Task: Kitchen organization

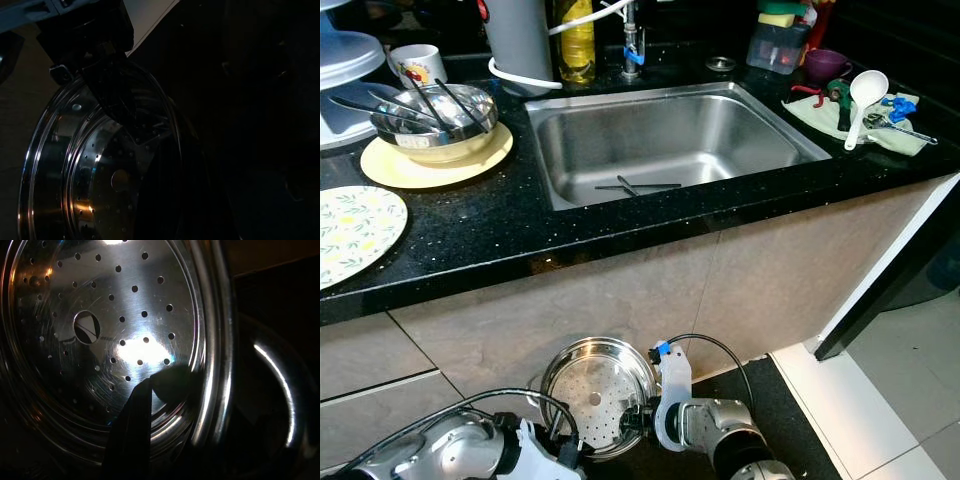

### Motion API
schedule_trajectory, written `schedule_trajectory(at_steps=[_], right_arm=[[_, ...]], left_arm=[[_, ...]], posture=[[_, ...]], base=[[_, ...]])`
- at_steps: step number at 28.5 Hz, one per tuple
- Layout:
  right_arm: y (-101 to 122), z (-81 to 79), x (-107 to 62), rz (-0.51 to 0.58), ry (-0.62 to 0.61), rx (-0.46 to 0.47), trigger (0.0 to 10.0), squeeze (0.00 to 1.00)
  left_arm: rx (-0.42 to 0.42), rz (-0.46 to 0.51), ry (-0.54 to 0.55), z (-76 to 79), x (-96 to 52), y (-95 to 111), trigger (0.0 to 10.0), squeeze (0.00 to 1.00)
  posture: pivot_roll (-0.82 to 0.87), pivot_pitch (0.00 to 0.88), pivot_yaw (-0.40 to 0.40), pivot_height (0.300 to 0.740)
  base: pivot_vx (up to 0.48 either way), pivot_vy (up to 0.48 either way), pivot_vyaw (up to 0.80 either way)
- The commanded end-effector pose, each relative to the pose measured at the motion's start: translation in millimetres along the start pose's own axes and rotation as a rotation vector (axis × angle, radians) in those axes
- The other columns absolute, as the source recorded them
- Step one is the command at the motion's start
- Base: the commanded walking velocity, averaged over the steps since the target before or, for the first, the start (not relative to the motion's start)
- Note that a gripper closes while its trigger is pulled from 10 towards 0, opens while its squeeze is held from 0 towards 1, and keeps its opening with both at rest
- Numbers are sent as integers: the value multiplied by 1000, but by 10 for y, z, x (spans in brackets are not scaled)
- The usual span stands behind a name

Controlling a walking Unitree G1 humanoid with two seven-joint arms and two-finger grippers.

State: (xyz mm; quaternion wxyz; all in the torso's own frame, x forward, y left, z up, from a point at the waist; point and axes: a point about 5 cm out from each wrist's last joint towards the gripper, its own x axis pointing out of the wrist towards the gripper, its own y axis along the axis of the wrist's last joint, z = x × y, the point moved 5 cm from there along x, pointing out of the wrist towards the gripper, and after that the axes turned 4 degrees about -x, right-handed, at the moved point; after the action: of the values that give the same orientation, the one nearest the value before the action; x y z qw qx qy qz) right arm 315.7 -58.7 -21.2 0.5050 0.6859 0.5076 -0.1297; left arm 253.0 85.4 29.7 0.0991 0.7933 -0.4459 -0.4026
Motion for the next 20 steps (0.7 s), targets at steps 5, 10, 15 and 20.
schedule_trajectory(at_steps=[5, 10, 15, 20], right_arm=[[-196, 53, 35, -75, -41, -61, 0, 0], [-165, 60, 39, -56, -45, -58, 0, 0], [-163, 69, 39, -52, -50, -57, 0, 0], [-179, 87, 38, -54, -56, -58, 0, 0]], left_arm=[[22, 3, 20, -84, -35, 18, 0, 0], [-82, 11, 97, -219, -40, 31, 10000, 1000], [-65, 46, 134, -302, -46, 107, 10000, 1000], [-109, 115, 188, -401, -68, 223, 10000, 0]], posture=[[-73, 185, -59, 740], [-72, 185, -57, 740], [-73, 186, -57, 740], [-74, 185, -56, 740]], base=[[0, 0, 0], [0, 0, 0], [0, 0, 0], [0, 0, 0]])
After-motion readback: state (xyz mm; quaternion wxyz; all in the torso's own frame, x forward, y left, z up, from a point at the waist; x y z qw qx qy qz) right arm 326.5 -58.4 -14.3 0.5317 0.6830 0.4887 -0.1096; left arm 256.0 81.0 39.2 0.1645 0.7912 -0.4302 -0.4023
